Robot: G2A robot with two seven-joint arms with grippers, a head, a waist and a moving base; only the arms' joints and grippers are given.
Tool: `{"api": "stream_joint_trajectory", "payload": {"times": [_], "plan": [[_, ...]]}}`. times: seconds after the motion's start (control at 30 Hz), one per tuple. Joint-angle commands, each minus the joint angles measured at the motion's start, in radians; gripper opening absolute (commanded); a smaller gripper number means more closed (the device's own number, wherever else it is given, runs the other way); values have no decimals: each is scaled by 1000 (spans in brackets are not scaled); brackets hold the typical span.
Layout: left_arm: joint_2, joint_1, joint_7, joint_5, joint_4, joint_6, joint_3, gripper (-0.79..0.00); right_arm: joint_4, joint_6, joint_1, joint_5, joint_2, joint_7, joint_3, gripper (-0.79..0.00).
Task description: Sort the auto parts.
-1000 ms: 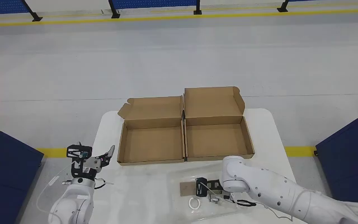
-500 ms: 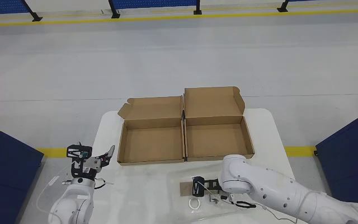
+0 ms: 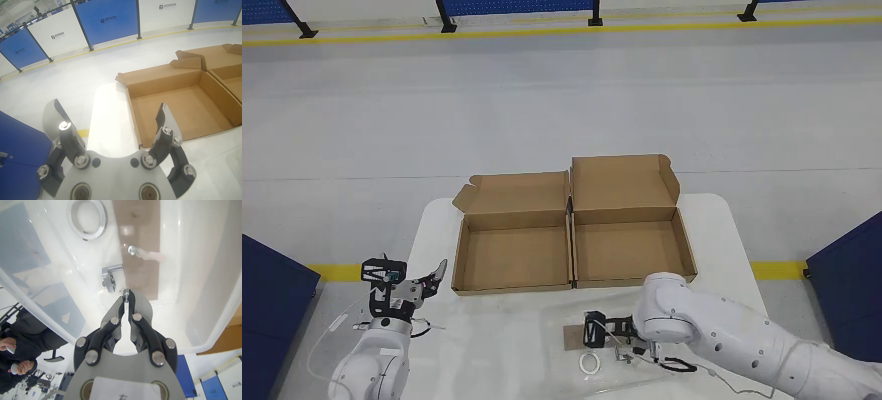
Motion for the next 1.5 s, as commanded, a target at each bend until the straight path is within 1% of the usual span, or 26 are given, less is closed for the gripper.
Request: {"api": "stream_joint_trajectory", "payload": {"times": [0.0, 0.07, 0.23, 0.33, 0.37, 0.63, 0.7, 0.8, 0.87, 0.97, 1.03, 1.17, 1.2, 1.47], "plan": [[0, 0, 0, 0, 0, 0, 0, 0, 9, -30, 3, 74, 16, -10, 48, -785], [0, 0, 0, 0, 0, 0, 0, 0, 10, -57, 3, 140, 38, -12, 97, -785], [0, 0, 0, 0, 0, 0, 0, 0, 20, -125, -18, 358, 111, -80, 189, -785], [0, 0, 0, 0, 0, 0, 0, 0, 34, -168, -22, 475, 159, -123, 190, -785], [0, 0, 0, 0, 0, 0, 0, 0, 42, -174, -22, 500, 168, -129, 187, -785], [0, 0, 0, 0, 0, 0, 0, 0, 42, -174, -22, 500, 168, -129, 187, -785], [0, 0, 0, 0, 0, 0, 0, 0, 42, -174, -32, 508, 168, -158, 189, -785], [0, 0, 0, 0, 0, 0, 0, 0, 81, -222, -36, 607, 173, -178, 215, -785], [0, 0, 0, 0, 0, 0, 0, 0, 107, -250, -39, 703, 182, -206, 225, -785], [0, 0, 0, 0, 0, 0, 0, 0, 124, -291, -42, 875, 200, -246, 207, -785], [0, 0, 0, 0, 0, 0, 0, 0, 119, -291, -34, 1016, 212, -246, 173, -785], [0, 0, 0, 0, 0, 0, 0, 0, 125, -254, 8, 1188, 231, -209, 112, -785], [0, 0, 0, 0, 0, 0, 0, 0, 132, -248, 15, 1206, 233, -203, 103, -785], [0, 0, 0, 0, 0, 0, 0, 0, 132, -248, 15, 1206, 233, -203, 103, -785]]}}
